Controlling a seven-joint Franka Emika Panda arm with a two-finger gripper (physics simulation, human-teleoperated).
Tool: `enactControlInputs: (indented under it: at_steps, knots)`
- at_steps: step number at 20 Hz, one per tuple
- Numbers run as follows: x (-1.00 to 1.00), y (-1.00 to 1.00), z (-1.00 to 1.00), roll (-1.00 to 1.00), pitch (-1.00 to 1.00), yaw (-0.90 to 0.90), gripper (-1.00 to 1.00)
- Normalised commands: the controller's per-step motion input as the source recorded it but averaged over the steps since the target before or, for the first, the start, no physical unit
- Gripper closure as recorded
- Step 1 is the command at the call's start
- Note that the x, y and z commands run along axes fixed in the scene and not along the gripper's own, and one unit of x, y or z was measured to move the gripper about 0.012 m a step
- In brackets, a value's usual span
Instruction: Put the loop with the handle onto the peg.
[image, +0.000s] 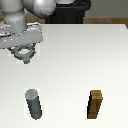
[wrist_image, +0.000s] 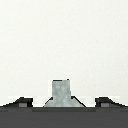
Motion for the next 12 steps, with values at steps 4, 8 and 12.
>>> enactControlInputs:
  at_steps: [4, 8, 12]
  knots:
    - [0.00, 0.25, -0.50, 0.00, 0.00, 0.00, -1.00]
    - [0.00, 0.00, -0.50, 0.00, 0.00, 0.00, -1.00]
    - [0.00, 0.00, -0.25, 0.00, 0.00, 0.00, 1.00]
